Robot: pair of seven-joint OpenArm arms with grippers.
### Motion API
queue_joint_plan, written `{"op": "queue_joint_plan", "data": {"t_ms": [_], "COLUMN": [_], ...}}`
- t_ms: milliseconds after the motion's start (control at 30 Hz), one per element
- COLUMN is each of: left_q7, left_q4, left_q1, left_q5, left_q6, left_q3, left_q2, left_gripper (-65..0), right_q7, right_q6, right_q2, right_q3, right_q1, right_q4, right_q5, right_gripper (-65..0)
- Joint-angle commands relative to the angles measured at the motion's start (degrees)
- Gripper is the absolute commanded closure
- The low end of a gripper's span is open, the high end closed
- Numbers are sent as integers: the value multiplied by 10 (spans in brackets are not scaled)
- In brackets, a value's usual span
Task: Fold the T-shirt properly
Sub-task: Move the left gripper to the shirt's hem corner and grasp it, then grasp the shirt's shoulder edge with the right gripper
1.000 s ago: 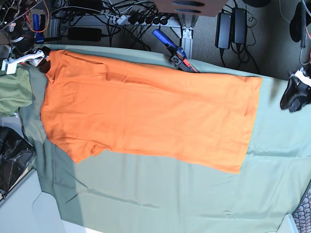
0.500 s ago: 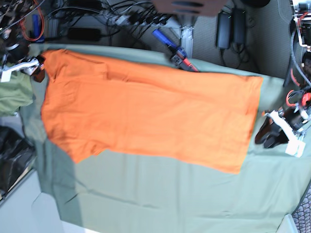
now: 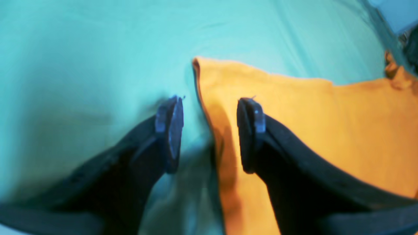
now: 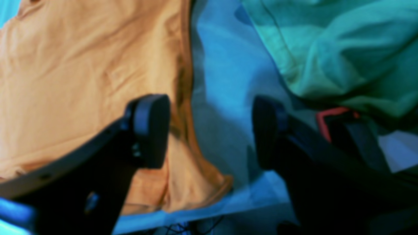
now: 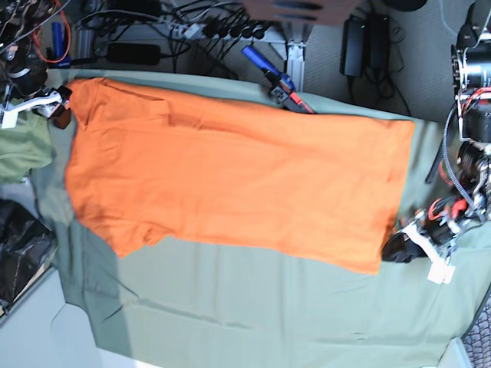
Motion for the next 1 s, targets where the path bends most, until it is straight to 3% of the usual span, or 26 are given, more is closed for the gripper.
{"op": "queue_joint_plan", "data": {"t_ms": [0, 300, 400, 600, 967], "left_q7": [-17, -35, -38, -35, -22], "left_q4": [-2, -21, -21, -21, -21], "left_q1": [-20, -28, -28, -28, -28], "left_q5": [-9, 31, 54, 55, 55], "left_q6": [-7, -7, 25, 26, 26], "left_q3": [2, 7, 7, 7, 51], "left_q2": [-2, 13, 13, 17, 55], "left_gripper": [-304, -304, -304, -304, -297], "right_q7": [11, 11, 11, 12, 13], "right_q6": [33, 33, 33, 33, 33], "right_q2": [14, 14, 14, 14, 14], "right_q3": [7, 7, 7, 7, 7], "right_q1": [1, 1, 1, 1, 1], "right_q4": [10, 10, 10, 10, 10], "right_q5": [7, 7, 7, 9, 9], "right_gripper": [-401, -401, -401, -401, -401]}}
